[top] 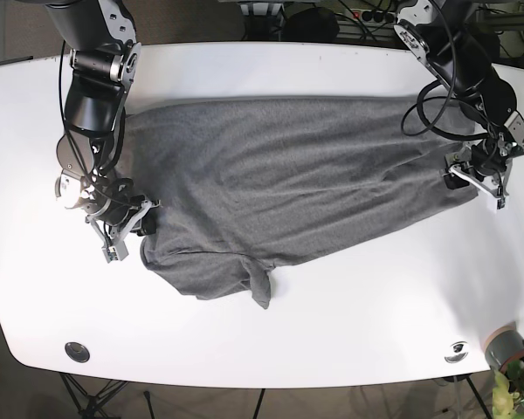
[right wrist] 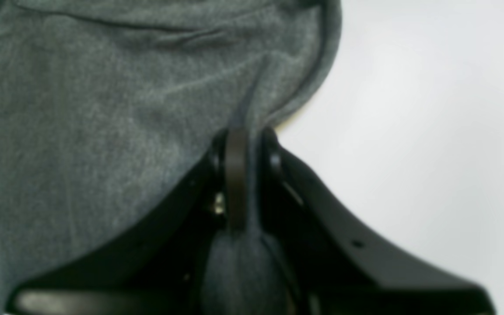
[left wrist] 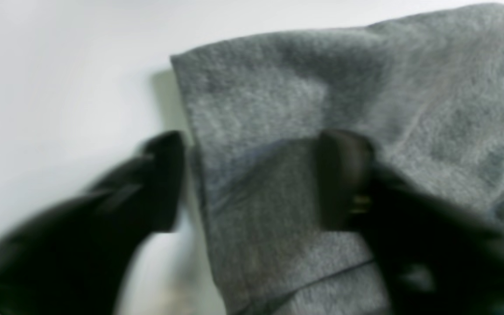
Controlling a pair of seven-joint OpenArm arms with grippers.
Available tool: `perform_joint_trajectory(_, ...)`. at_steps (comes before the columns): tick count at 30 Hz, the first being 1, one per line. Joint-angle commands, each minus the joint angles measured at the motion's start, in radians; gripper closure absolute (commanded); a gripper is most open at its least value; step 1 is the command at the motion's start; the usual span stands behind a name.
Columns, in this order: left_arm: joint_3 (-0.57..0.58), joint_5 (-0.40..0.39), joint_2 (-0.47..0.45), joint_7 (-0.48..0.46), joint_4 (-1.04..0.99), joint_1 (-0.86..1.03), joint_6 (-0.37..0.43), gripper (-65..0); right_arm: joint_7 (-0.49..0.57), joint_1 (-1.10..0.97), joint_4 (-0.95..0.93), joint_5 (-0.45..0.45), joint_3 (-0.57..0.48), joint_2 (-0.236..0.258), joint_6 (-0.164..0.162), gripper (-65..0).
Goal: Fold the T-shirt properly
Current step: 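Lay the shirt flat and regrasp its edge with the right gripper, then lift the grey shirt with both grippers, swing it, and lay it down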
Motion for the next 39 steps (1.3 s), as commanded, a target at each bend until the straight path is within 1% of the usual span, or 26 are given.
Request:
perform_joint_trajectory(1, 0.0, -0.007, -0.017, -0.065, 0.013, -0.011, -0.003, -19.2, -0.028, 0.013, 0.006, -0.02, 0.0, 0.003, 0.003, -5.1)
perform_joint_trajectory(2, 0.0, -0.006, -0.017, -0.084, 0.013, -0.011, -0.003, -10.1, -0.028, 0.013, 0.006, -0.02, 0.0, 0.003, 0.003, -5.1)
perform_joint_trajectory(3, 0.0, -0.006, -0.017, -0.093, 0.013, -0.011, -0.003, -4.9, -0.028, 0.013, 0.006, -0.02, 0.0, 0.003, 0.004, -5.1)
perform_joint_trajectory(4, 0.0, -0.006, -0.017, -0.096, 0.013, -0.011, -0.003, -1.7, -0.028, 0.013, 0.006, -0.02, 0.0, 0.003, 0.004, -5.1)
perform_joint_trajectory(5, 0.0, -0.006, -0.017, -0.098, 0.013, -0.011, -0.003, 0.0, -0.028, 0.013, 0.006, -0.02, 0.0, 0.003, 0.004, -5.1)
perform_joint_trajectory(9, -0.003, -0.007, -0.017, -0.096, 0.05, -0.011, -0.005, 0.0, -0.032, 0.013, 0.015, -0.02, 0.001, 0.003, 0.009, -4.9)
perform_joint_trajectory(12, -0.003, -0.007, -0.017, -0.096, 0.114, -0.01, -0.005, 0.0, -0.036, 0.004, 0.076, -0.019, 0.004, 0.003, 0.009, -4.9)
perform_joint_trajectory(14, 0.0, -0.007, -0.017, -0.093, 0.159, -0.008, -0.005, 0.0, -0.059, -0.017, 0.13, -0.019, 0.004, 0.003, 0.009, -4.9)
perform_joint_trajectory(20, 0.0, -0.007, -0.017, -0.006, 0.268, -0.013, -0.006, 0.0, -0.14, -0.034, 0.285, -0.017, 0.004, 0.002, 0.009, -4.9)
perform_joint_trajectory(23, 0.004, -0.007, -0.015, 0.002, 0.325, -0.014, -0.006, 0.0, -0.171, -0.031, 0.329, -0.017, 0.004, 0.002, 0.009, -4.9)
perform_joint_trajectory(29, 0.086, -0.007, -0.018, 0.016, 0.406, -0.017, -0.005, 0.0, -0.223, -0.002, 0.42, -0.017, -0.002, 0.002, 0.009, -4.9)
perform_joint_trajectory(34, 0.135, -0.001, -0.021, 0.019, 0.449, -0.063, -0.003, 0.0, -0.259, 0.055, 0.438, -0.02, -0.003, 0.009, 0.01, -4.9)
perform_joint_trajectory(37, 0.149, 0.0, -0.024, 0.062, 0.444, -0.125, -0.003, 0.0, -0.271, 0.107, 0.438, -0.026, -0.003, 0.011, 0.01, -4.9)
perform_joint_trajectory(39, 0.15, 0.0, -0.024, 0.094, 0.447, -0.175, 0.0, 0.0, -0.285, 0.145, 0.438, -0.028, -0.003, 0.025, 0.01, -4.9)
